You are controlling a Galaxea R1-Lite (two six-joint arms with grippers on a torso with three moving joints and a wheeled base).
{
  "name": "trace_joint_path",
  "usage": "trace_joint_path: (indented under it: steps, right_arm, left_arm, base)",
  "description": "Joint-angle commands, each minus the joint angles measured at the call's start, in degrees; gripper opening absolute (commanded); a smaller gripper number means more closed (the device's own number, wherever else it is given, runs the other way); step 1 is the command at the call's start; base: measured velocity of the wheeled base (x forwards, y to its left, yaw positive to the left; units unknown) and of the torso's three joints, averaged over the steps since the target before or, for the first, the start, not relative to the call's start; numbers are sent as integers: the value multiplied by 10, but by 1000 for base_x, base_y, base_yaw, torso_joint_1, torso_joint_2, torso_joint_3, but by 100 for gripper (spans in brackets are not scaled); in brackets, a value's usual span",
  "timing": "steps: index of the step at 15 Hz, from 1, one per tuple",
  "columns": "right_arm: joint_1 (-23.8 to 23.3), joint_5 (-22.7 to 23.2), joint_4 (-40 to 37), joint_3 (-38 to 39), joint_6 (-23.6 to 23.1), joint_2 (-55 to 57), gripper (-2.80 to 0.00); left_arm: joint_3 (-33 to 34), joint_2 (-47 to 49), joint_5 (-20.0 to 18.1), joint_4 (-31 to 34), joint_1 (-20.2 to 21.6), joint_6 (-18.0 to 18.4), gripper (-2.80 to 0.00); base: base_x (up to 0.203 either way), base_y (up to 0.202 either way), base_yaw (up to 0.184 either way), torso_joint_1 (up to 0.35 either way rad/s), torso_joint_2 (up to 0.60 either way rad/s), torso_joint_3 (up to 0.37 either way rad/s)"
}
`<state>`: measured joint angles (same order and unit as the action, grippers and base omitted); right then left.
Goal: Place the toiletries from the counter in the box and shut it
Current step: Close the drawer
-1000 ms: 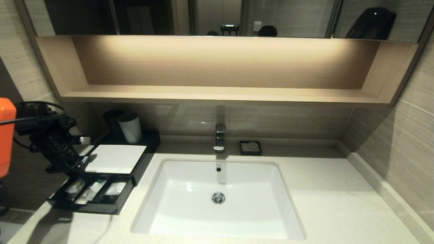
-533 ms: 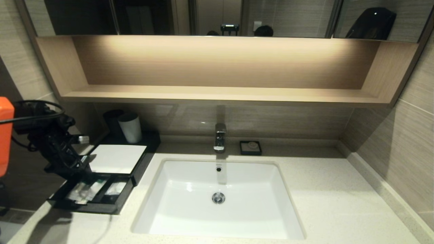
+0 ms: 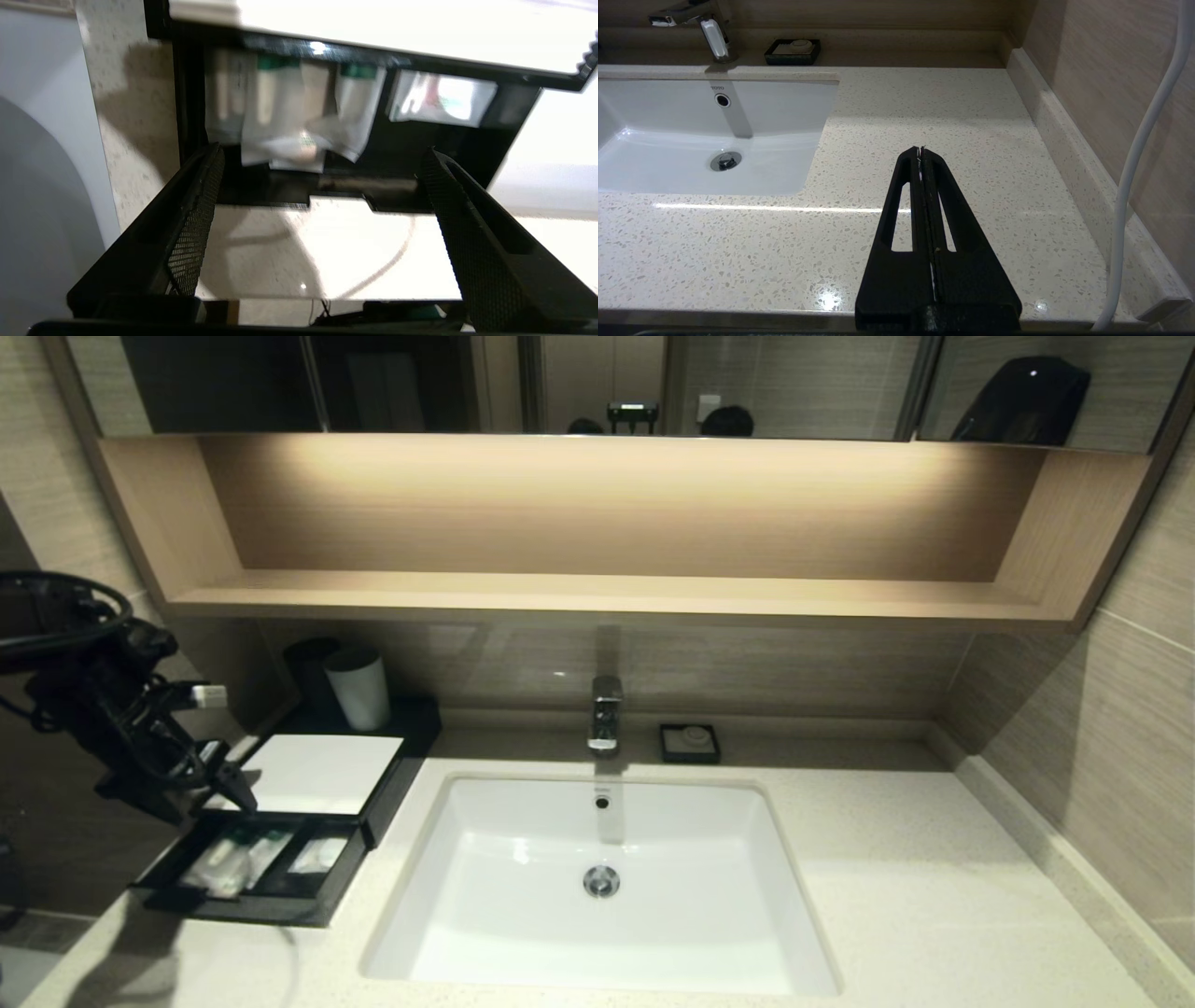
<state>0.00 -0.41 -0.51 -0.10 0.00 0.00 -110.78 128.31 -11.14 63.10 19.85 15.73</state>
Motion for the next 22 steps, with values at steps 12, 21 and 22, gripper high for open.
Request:
trace_joint_path:
  steps: [12,21,22]
  right_arm:
    - [0,0,0,0,0,0,-280]
    - [0,0,0,0,0,0,-280]
    - [0,0,0,0,0,0,-280]
  left_arm:
    - [195,-215,-3,14,7,-13,-280]
    - [383,-276,1,-125,20,-18,-280]
    - [405,-278,1,-145,20,-18,-280]
  base:
    - [0,0,0,0,0,0]
    - [0,0,0,0,0,0]
    - [0,0,0,0,0,0]
